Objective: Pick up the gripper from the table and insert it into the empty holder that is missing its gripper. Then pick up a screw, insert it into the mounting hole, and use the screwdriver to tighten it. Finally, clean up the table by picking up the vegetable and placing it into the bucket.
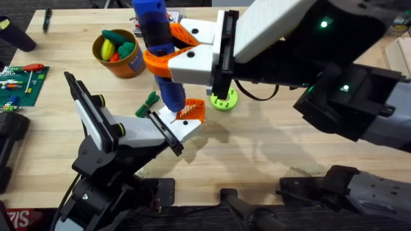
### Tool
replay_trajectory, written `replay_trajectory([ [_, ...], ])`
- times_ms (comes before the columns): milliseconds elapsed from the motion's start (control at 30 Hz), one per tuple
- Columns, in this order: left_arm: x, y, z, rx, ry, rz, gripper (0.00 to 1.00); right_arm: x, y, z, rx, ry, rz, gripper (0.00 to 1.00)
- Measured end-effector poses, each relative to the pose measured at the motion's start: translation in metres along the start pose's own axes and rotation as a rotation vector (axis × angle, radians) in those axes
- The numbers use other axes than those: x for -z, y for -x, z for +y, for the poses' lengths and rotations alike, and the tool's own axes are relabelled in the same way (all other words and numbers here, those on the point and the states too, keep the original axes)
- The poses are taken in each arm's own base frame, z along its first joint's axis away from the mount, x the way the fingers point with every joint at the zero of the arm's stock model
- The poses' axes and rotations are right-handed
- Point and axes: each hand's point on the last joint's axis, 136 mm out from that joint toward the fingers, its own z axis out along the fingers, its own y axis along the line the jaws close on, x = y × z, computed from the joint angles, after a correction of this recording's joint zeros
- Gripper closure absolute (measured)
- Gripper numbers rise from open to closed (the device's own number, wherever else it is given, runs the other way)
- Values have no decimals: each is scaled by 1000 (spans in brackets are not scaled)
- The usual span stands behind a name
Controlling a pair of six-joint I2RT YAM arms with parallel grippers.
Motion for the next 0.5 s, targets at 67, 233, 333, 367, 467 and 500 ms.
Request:
replay_trajectory([
  [67, 0, 0, 0, 1, 1, 0, 989, 0, -1, 0, -4, -2, 5, 951],
  [233, 0, 1, 0, 2, 1, -2, 989, 0, 0, -1, -4, -3, 0, 951],
  [333, 0, 1, 0, 2, 1, -2, 989, 0, 1, -1, -3, -2, -2, 952],
  [367, 0, 1, 0, 2, 1, -2, 989, 0, 1, 0, -1, -2, -4, 952],
  [467, 0, 1, 0, 2, 1, -3, 989, 1, 4, 0, 7, -1, -16, 952],
  [500, 0, 1, 0, 2, 1, -3, 989, 2, 5, 1, 11, -2, -21, 952],
])
